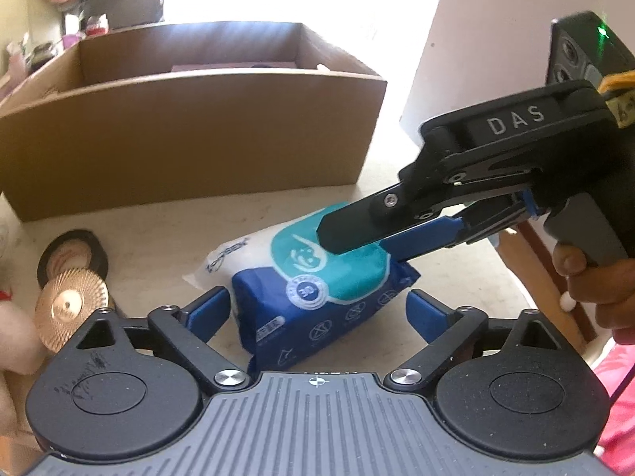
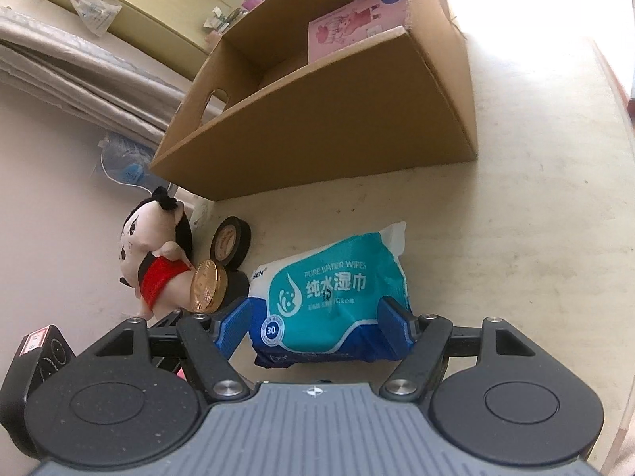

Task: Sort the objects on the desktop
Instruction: 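Lift the wet-wipes pack with the right gripper toward the box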

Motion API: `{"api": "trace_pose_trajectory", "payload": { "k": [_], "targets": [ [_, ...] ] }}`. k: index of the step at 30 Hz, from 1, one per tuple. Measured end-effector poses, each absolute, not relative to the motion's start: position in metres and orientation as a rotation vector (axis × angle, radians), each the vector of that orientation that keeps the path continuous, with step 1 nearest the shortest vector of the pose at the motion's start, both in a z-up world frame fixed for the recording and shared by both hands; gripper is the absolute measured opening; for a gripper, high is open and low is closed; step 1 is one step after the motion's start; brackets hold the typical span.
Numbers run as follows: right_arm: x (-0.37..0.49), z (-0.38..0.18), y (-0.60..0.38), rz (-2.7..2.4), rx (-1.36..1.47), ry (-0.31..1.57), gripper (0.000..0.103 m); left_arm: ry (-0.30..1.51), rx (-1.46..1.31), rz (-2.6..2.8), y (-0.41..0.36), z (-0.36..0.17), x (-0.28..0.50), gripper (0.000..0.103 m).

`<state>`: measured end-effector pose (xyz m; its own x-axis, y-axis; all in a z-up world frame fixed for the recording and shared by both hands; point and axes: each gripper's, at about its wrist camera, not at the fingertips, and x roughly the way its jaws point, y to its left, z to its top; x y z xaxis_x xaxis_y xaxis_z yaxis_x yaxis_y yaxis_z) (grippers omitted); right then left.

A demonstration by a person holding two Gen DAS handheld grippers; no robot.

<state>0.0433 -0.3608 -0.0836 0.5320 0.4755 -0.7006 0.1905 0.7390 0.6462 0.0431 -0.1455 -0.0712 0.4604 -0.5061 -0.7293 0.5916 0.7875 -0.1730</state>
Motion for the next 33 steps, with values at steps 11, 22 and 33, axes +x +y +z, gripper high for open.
{"api": "trace_pose_trajectory", "payload": {
  "k": [11,22,33],
  "targets": [
    [0.045,-0.085,-0.362,0.198,0.763,1.016,0.073,0.948,0.065,-0.656,-0.136,-0.08,0.048,0.092],
    [0.047,-0.087,-0.364,0.192,0.784,1.002,0.074,0.967,-0.012,-0.675,-0.141,-0.082,0.072,0.085],
    [0.053,-0.085,-0.353,0.193,0.759,0.989,0.086,0.977,-0.011,-0.681,-0.147,-0.081,0.079,0.087]
  ]
}}
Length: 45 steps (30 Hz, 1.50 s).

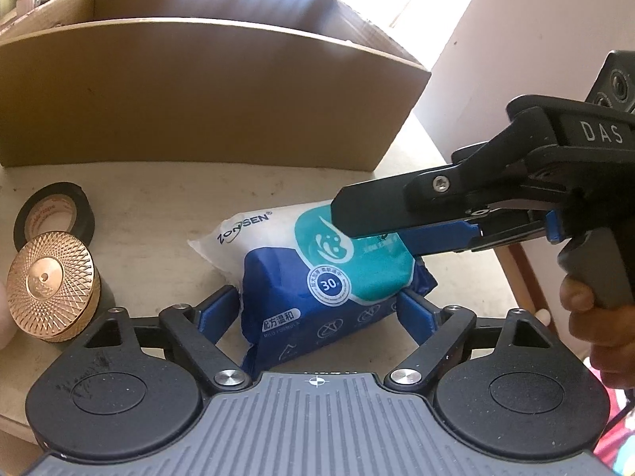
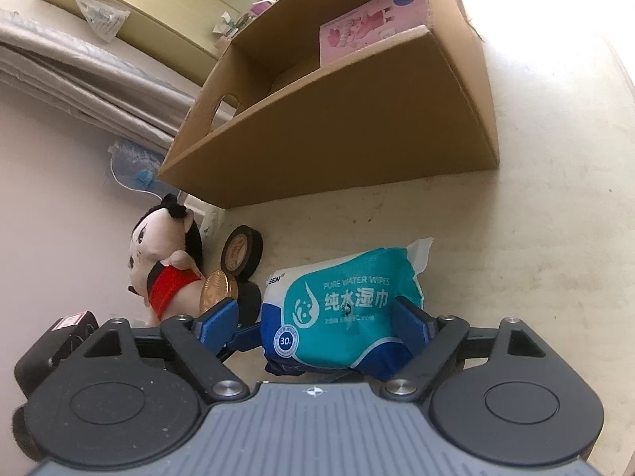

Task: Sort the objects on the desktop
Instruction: 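Lift the wet-wipes pack with the right gripper toward the box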

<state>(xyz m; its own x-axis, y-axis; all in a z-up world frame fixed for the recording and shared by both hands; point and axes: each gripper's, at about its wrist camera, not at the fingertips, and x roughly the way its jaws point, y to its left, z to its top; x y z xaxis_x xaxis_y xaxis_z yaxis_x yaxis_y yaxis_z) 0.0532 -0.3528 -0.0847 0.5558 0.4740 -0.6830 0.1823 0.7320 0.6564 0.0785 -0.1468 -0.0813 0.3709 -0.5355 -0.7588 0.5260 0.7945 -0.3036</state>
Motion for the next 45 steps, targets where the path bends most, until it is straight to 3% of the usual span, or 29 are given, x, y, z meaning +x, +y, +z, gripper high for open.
{"api": "trace_pose_trajectory", "payload": {
  "k": [28,42,45],
  "targets": [
    [0.047,-0.096,-0.357,0.105,0.768,1.014,0.086,0.987,-0.061,-0.689,-0.147,-0.084,0.079,0.088],
    [0.048,-0.106,-0.356,0.122,0.785,0.983,0.059,0.953,-0.048,-0.695,-0.151,-0.081,0.077,0.087],
    [0.047,-0.105,-0.357,0.117,0.781,0.98,0.058,0.955,-0.056,-0.698,-0.148,-0.08,0.076,0.087]
  ]
}}
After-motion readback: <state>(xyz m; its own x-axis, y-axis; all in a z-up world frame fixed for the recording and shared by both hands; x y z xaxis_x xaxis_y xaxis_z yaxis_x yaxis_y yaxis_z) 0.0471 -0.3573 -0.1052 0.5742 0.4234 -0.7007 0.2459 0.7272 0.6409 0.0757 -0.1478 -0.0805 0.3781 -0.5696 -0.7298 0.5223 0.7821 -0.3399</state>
